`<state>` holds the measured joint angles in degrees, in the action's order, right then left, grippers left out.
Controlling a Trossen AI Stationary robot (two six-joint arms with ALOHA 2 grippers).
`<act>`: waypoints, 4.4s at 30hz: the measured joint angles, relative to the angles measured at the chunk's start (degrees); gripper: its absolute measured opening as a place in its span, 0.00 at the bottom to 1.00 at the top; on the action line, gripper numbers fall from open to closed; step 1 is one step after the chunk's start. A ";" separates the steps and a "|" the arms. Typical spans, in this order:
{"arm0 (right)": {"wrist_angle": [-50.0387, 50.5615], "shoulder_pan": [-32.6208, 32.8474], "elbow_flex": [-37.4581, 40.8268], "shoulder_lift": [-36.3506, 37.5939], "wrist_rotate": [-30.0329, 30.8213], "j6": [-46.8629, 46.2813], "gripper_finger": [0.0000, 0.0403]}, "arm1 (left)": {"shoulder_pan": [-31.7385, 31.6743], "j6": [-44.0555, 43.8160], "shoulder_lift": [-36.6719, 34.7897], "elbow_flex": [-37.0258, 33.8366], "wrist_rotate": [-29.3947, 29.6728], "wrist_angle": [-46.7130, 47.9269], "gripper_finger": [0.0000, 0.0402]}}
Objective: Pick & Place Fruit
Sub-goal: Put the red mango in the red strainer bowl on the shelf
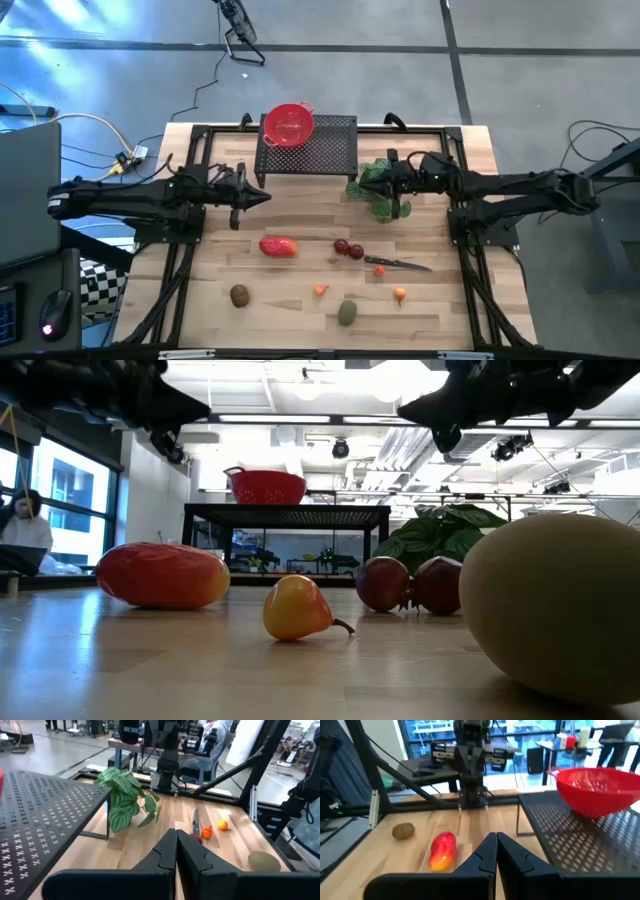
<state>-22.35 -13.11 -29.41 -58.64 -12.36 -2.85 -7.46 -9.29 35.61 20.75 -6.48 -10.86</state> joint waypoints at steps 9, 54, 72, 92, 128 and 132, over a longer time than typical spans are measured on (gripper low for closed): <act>2.45 -5.04 0.00 -0.04 -3.36 -0.49 0.01 | 0.13 -0.22 7.41 0.00 0.00 -1.81 0.00; -0.02 -22.71 2.42 0.90 -19.61 -0.76 0.01 | 24.00 -4.49 22.35 22.82 26.62 33.37 0.00; -14.43 -20.68 11.65 1.17 -19.19 -8.01 0.01 | 24.00 -4.49 22.34 22.82 26.64 33.41 0.00; -14.38 -19.49 11.65 1.15 -19.12 -7.88 0.01 | 23.96 -2.83 22.34 22.80 26.75 33.39 0.09; -14.36 -19.49 11.61 1.12 -14.56 -8.07 0.01 | 23.98 -5.93 22.87 22.75 19.47 33.14 0.94; -14.36 -19.49 11.61 1.12 -14.56 -8.10 0.01 | 23.98 -5.82 24.13 22.75 19.50 33.25 0.94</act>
<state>-36.71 -32.60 -17.80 -57.52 -26.92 -10.95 16.51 -15.12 59.75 43.51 13.02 22.39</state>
